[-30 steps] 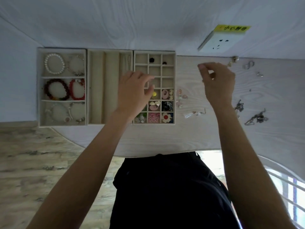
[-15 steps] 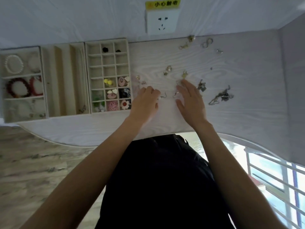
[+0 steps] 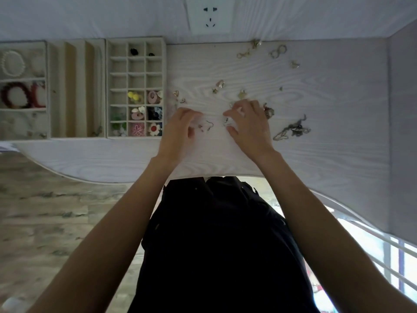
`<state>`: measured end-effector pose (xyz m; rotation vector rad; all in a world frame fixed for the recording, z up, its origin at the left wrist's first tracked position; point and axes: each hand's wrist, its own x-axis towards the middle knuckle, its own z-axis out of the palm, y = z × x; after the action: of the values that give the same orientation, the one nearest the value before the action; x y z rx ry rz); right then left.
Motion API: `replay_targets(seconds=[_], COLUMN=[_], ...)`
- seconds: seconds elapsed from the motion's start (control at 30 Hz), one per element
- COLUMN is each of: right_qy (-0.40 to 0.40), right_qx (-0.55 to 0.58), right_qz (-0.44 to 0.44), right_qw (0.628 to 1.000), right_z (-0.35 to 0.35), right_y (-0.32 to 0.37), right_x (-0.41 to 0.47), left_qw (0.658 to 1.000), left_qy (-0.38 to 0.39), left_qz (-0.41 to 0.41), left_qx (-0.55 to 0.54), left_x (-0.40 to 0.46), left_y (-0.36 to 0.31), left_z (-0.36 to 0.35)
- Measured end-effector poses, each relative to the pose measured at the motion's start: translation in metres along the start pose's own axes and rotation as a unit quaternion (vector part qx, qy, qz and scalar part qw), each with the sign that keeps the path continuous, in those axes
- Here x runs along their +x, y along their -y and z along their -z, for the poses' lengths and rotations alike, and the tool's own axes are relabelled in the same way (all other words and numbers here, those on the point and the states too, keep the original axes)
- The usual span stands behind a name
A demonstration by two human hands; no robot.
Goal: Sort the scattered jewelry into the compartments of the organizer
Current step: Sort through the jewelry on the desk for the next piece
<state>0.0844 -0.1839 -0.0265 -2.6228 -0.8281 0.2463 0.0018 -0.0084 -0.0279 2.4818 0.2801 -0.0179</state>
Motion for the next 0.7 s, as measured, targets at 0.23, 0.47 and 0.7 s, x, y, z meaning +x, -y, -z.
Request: replay_targets(seconds=[0.23,0.47,0.7], right_qy=[-0.001,0.041,0.077], right_qx=[-0.009,0.018,0.279], right_qz=[0.003,0.037,0.076], right_qw=[1.000,0.998,0.954], right_z=[-0.007,-0.018,-0.010], right_y=[0.012,0.036,0.049], right_x=[0.000,0.013,0.026], left_qw=[0.995,0.994,0.990], left_qy=[0.003,0.012,-0.101], left_qz=[0.030,0.058,0.063], left_qx=[0.094,0.091,-0.077], left_x=[0.001,0.005,-0.013], left_y=[-0.004,-0.013,-0.022], left_z=[0.000,0.004,0.027])
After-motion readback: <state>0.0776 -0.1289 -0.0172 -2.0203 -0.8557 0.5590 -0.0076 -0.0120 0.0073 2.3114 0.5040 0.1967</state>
